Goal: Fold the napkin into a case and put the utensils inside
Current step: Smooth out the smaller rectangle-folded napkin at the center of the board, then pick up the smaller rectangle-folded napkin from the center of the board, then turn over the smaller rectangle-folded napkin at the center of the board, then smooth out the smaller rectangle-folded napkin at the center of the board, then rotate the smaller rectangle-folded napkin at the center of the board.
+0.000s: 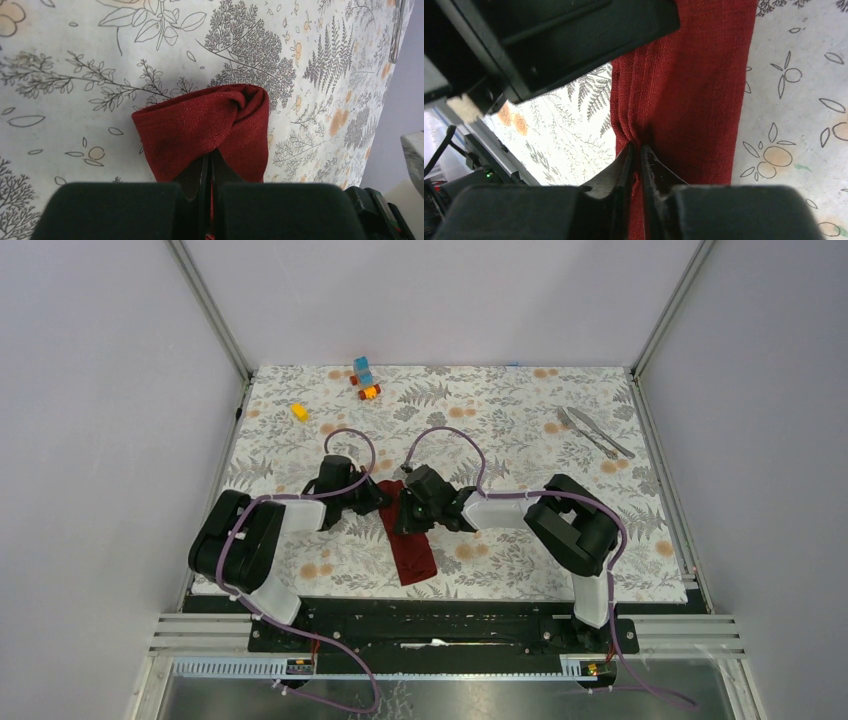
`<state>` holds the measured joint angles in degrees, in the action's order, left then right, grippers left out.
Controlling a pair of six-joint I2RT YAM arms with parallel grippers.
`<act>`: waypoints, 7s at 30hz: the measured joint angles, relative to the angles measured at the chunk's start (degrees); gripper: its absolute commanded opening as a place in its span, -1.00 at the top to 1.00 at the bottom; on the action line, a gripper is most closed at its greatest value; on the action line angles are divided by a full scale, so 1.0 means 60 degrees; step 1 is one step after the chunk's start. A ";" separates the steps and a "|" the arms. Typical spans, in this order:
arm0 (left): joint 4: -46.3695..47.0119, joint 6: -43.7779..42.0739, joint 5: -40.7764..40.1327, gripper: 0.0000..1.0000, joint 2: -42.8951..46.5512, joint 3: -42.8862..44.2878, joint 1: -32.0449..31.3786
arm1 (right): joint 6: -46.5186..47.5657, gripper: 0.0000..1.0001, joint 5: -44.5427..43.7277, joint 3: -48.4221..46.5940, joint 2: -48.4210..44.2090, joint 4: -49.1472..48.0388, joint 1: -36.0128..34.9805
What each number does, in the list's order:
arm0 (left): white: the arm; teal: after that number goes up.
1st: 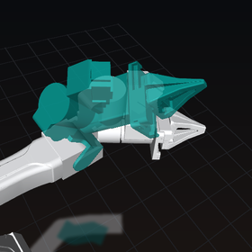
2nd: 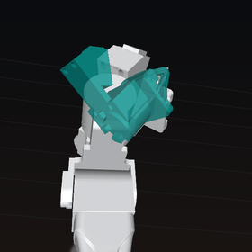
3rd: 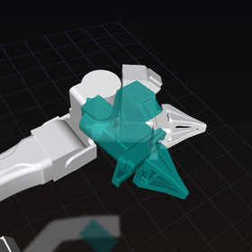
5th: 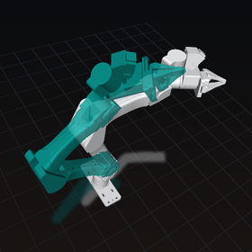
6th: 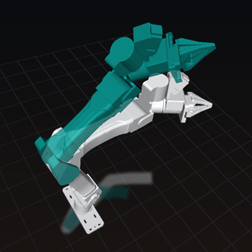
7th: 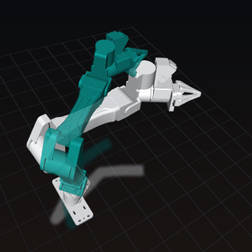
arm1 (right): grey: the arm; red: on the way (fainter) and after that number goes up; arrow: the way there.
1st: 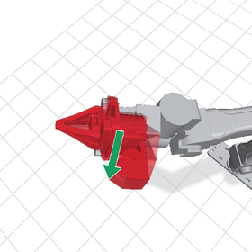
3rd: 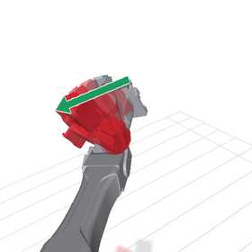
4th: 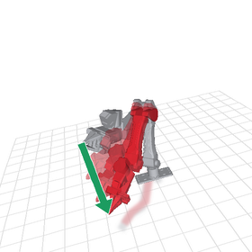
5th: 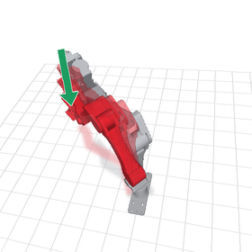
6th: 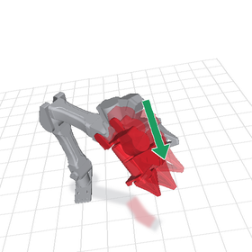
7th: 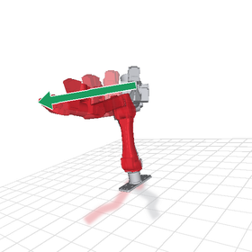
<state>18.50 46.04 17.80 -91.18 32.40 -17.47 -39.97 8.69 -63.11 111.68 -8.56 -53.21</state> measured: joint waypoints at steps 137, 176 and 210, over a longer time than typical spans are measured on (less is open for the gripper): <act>-0.6233 -0.1825 0.1836 -0.26 0.6408 0.0605 0.3144 | -0.3701 0.67 0.6273 0.2998 0.0470 -0.6991 0.3013; 0.0375 0.0663 0.3308 0.22 -0.4721 0.5155 -0.1082 | 0.0969 0.02 0.3249 0.4852 -0.4845 0.0674 0.2816; 0.0750 0.0754 0.1974 -0.07 -0.0390 0.0069 0.0597 | 0.1665 -0.25 0.2459 0.2801 -0.2776 0.1344 0.4881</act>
<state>23.00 50.57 29.65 -93.51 32.82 -13.89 -29.98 23.44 -46.30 95.02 -0.49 -23.92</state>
